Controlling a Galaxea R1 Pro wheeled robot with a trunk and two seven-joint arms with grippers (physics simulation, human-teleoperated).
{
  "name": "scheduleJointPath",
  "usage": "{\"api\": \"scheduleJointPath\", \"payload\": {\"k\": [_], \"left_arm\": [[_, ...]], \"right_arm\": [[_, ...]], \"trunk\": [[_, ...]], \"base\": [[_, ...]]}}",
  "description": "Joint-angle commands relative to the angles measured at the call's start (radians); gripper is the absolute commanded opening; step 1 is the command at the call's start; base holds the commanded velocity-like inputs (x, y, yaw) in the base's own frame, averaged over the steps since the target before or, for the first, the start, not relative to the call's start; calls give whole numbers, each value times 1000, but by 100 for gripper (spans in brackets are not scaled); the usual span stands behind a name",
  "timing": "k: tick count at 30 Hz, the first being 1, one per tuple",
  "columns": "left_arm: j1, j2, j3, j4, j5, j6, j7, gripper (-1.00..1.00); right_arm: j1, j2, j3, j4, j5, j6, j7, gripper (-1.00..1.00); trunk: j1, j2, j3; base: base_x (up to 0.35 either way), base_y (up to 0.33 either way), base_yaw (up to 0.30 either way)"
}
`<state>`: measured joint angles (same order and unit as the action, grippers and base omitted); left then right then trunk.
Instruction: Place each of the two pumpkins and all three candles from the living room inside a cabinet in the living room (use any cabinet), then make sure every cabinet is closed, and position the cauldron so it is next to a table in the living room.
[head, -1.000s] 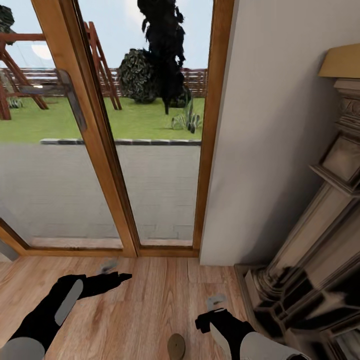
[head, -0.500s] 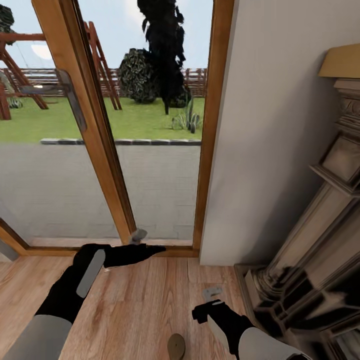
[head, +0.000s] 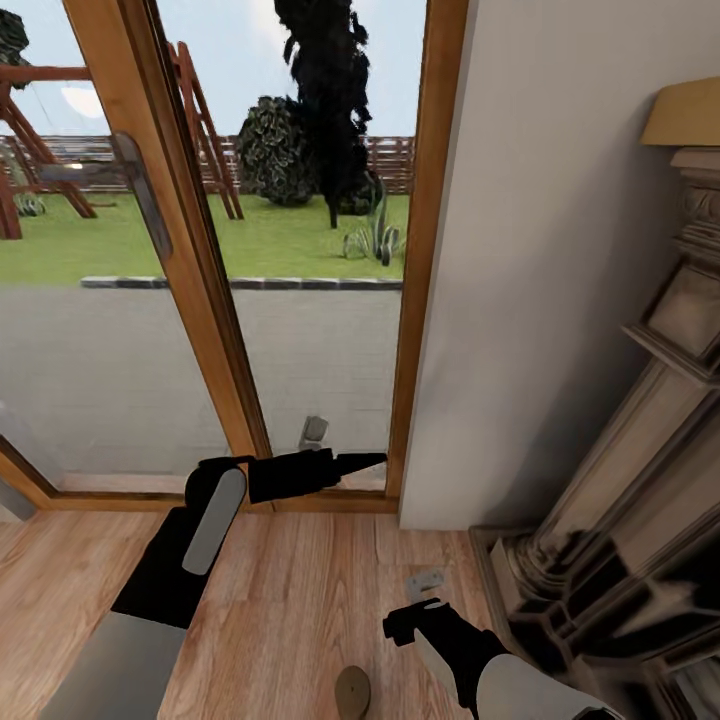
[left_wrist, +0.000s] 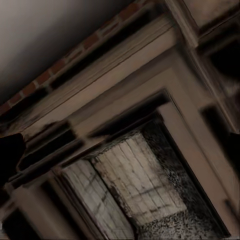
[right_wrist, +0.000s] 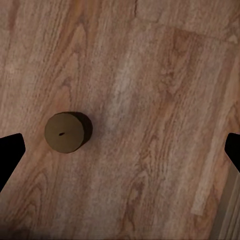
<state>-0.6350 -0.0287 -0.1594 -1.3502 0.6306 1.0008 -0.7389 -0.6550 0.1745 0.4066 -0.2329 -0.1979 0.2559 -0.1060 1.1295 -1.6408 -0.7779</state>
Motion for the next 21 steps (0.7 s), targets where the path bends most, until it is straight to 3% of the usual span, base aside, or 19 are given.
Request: {"api": "scheduleJointPath", "payload": {"k": [1,6,7,9,10,12,16,21], "left_arm": [[0,0,6,-2,3,-1,-3,100],[0,-7,67,-8,6,-2,-1,100],[-1,2,144,-11,9,-1,-7,100],[0,4,154,-9,9,-1,-8,100],[0,24,167,-2,8,-1,-8,100],[0,34,168,-1,8,-1,-8,100],[0,39,177,-1,8,-1,-8,100],[0,39,182,-1,9,-1,-8,100]], "right_arm": [[0,0,0,0,0,-1,0,100],[0,0,2,-3,1,-4,0,100],[0,0,1,-3,1,-4,1,100],[0,0,1,-3,1,-4,1,100],[0,0,2,-3,2,-4,24,100],[0,0,3,-2,3,-4,43,100],[0,0,3,-2,4,-5,52,100],[0,0,3,-2,5,-6,54,100]], "trunk": [[4,-7,-3],[23,-42,-19],[27,-49,-22],[35,-63,-28],[38,-70,-31],[46,-84,-38],[61,-112,-50],[81,-147,-66]], "base": [[0,0,0],[0,0,0],[0,0,0],[0,0,0],[0,0,0],[0,0,0],[0,0,16],[0,0,218]]}}
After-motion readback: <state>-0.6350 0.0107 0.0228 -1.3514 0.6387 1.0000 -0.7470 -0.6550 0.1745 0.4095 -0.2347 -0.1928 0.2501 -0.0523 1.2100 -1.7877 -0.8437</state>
